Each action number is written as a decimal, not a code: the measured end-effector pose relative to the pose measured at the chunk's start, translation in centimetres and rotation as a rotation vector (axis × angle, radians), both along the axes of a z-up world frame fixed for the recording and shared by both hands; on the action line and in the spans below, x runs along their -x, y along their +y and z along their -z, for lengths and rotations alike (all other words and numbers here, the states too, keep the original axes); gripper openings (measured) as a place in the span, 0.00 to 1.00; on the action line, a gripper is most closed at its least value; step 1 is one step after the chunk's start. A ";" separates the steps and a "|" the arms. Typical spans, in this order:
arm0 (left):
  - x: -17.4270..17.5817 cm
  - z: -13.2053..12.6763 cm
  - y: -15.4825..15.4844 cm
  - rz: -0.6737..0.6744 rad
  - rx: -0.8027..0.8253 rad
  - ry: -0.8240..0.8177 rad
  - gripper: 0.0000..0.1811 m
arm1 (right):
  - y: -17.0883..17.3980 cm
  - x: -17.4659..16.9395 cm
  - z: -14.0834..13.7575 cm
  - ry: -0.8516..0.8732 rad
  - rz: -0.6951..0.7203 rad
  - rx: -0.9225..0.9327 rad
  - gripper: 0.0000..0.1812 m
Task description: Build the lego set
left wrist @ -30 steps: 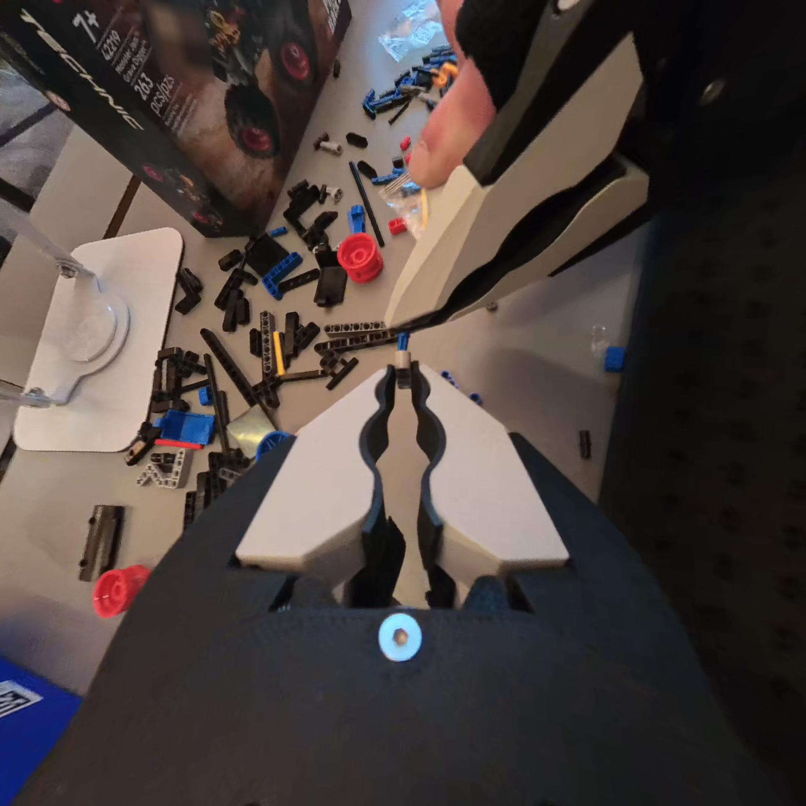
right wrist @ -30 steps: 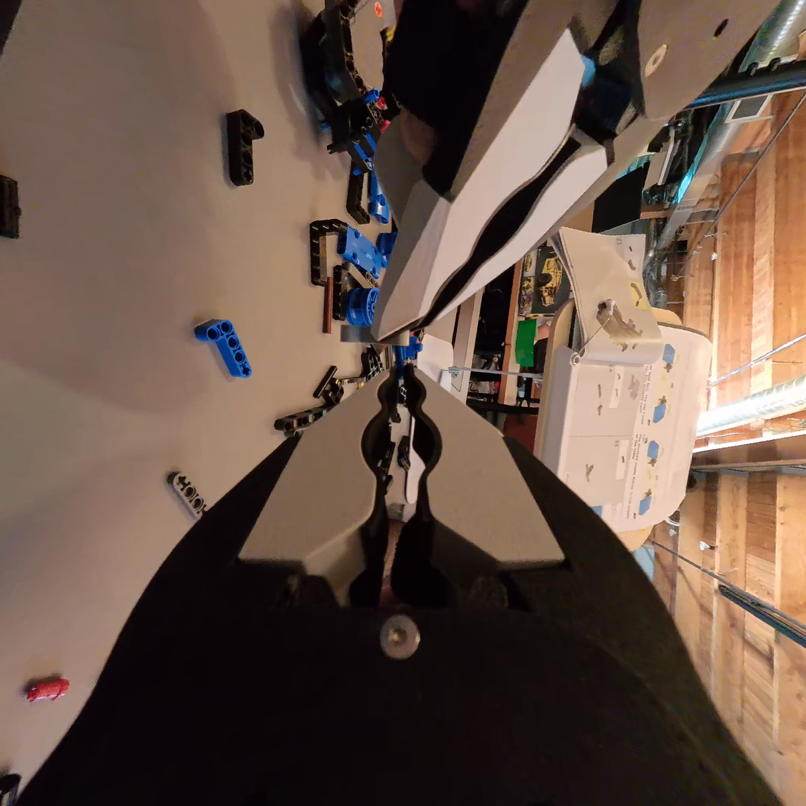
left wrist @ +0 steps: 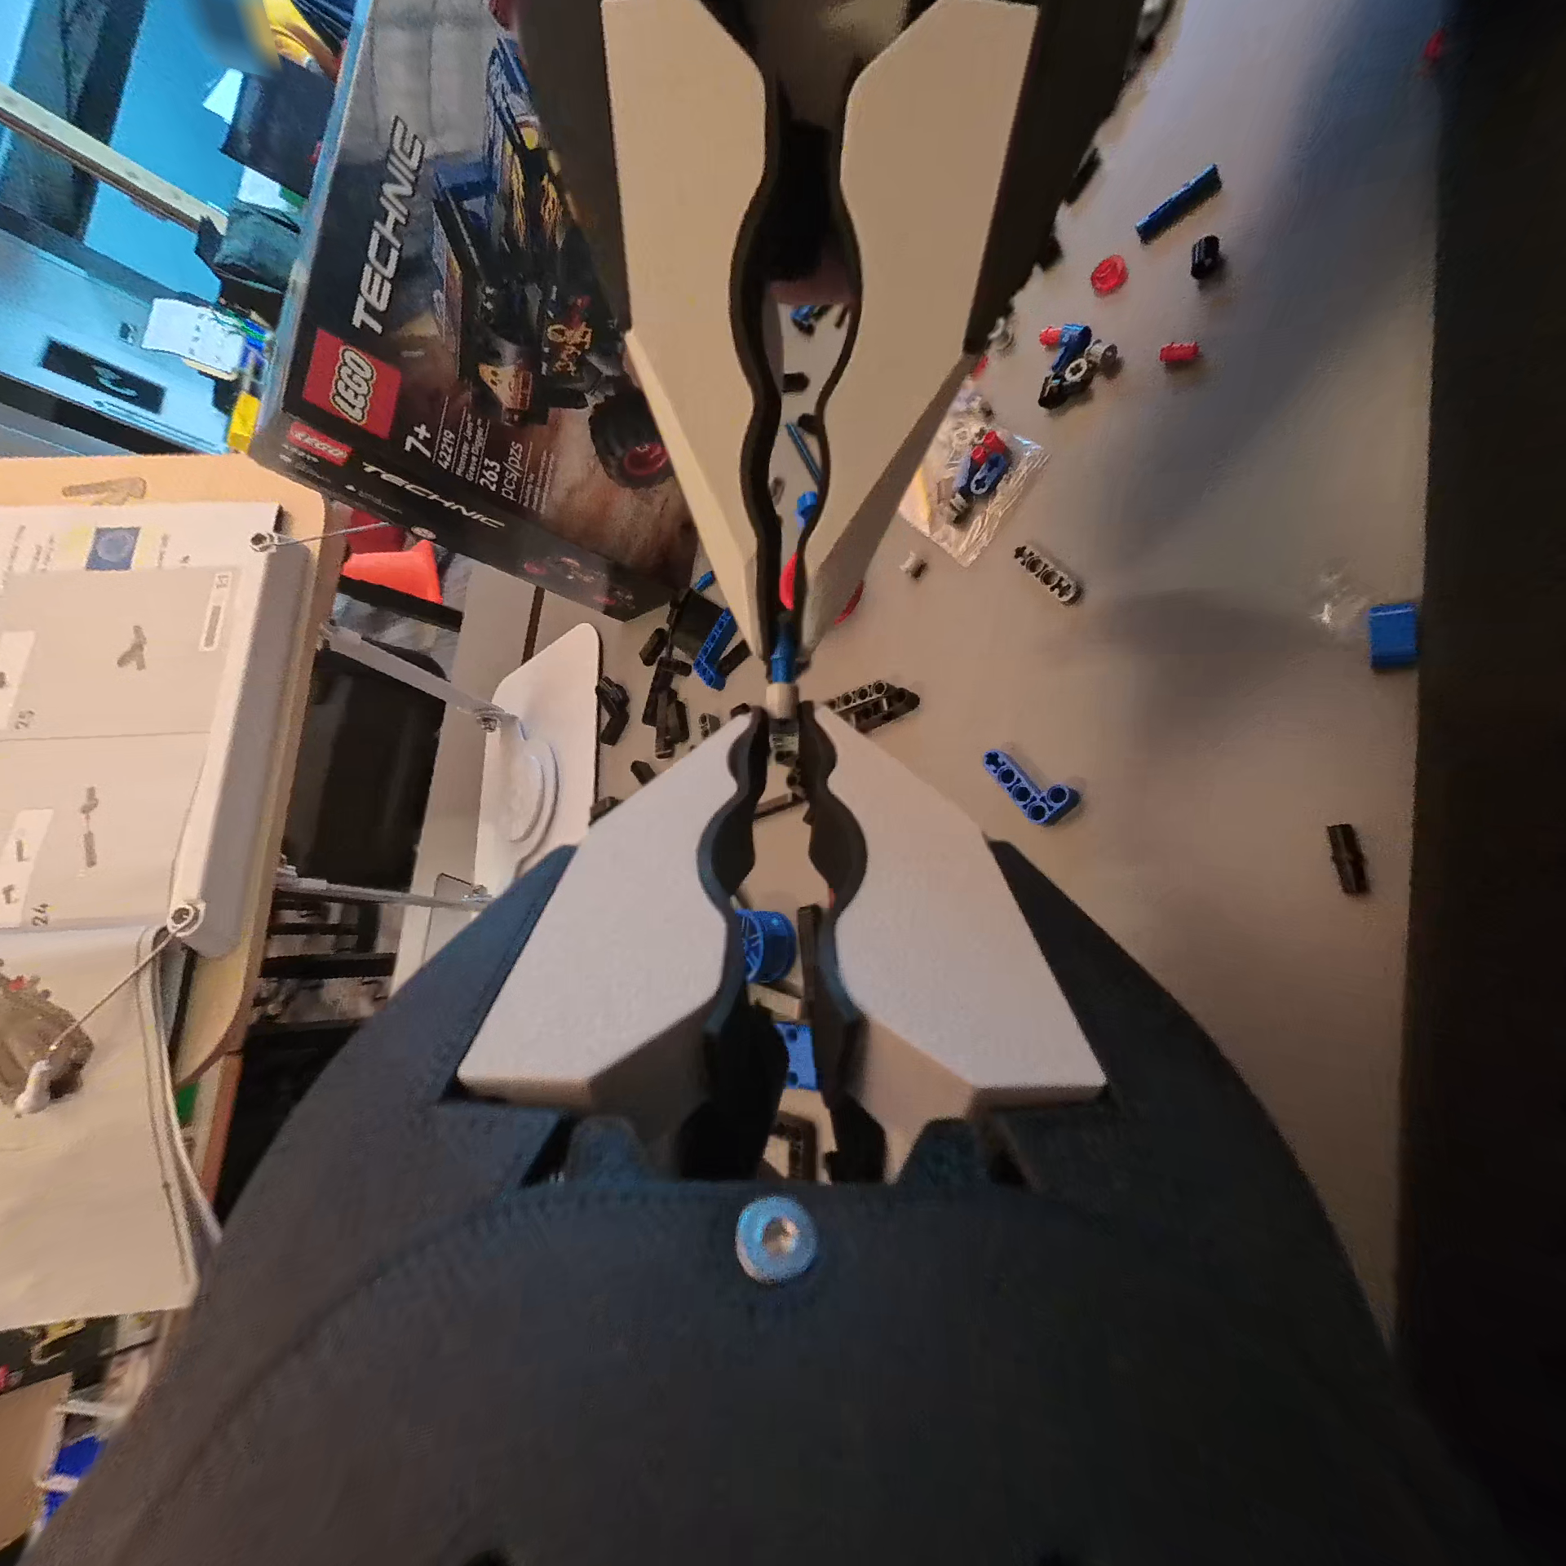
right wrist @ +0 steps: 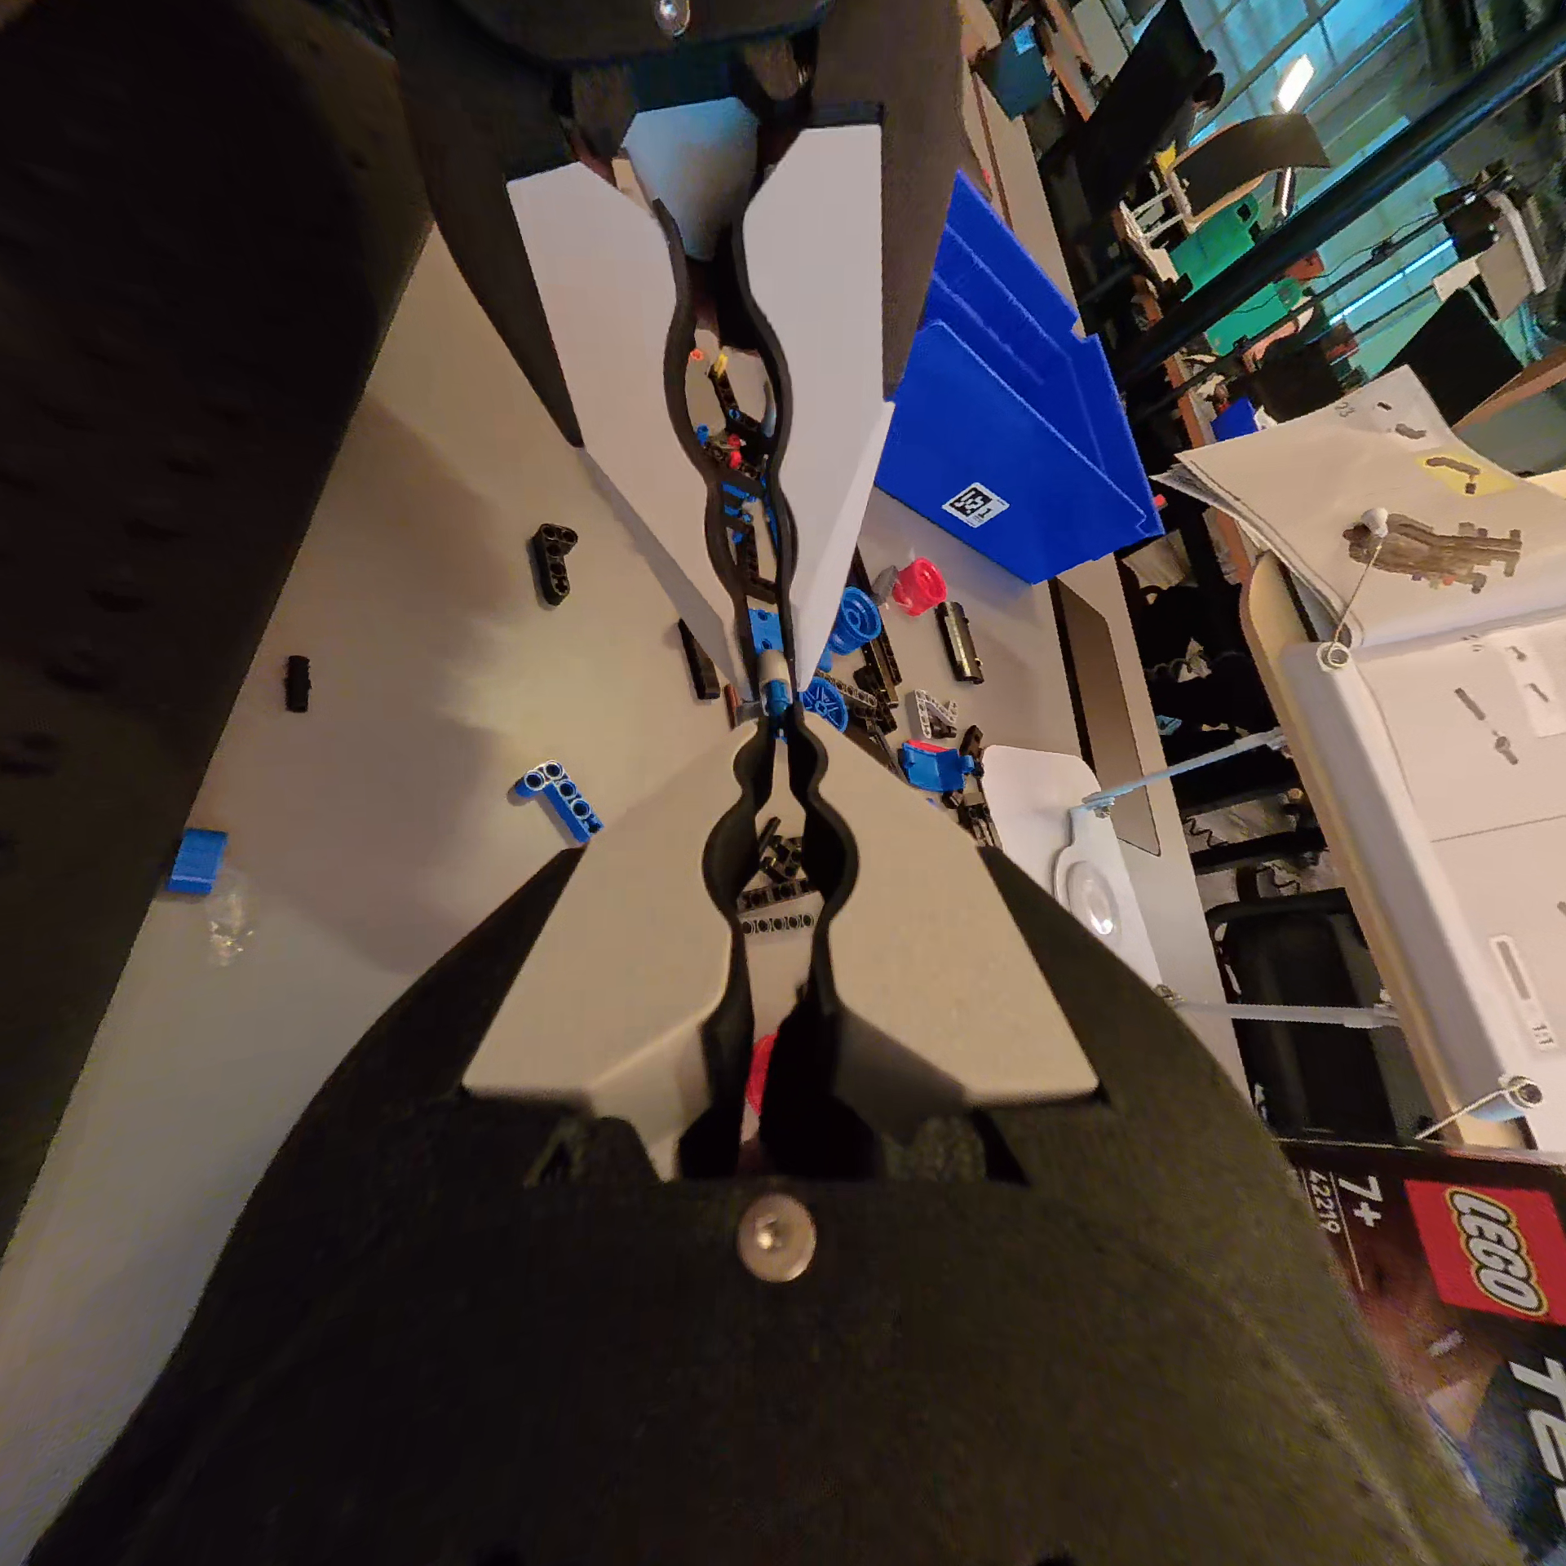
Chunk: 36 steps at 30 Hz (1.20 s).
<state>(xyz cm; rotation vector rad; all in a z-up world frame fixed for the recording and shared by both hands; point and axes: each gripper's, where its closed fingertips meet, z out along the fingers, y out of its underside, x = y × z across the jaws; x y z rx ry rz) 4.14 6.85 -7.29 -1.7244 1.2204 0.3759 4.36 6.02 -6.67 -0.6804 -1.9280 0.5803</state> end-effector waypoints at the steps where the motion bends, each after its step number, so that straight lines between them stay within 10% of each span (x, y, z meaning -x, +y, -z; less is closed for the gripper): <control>1: 0.0 0.1 0.0 0.001 -0.004 0.015 0.02 | 0.0 0.0 0.1 -0.005 -0.001 0.002 0.01; 13: -0.2 0.1 0.6 -0.007 -0.042 0.060 0.02 | 0.2 0.2 0.2 0.006 0.023 -0.017 0.01; 31: -0.2 -1.9 -1.1 -0.013 -0.014 -0.279 0.03 | -1.3 0.4 -1.6 0.050 -0.139 0.504 0.02; 36: 1.5 -0.8 -2.3 -0.096 0.014 -0.097 0.03 | -2.0 1.0 -2.1 0.063 -0.117 0.413 0.06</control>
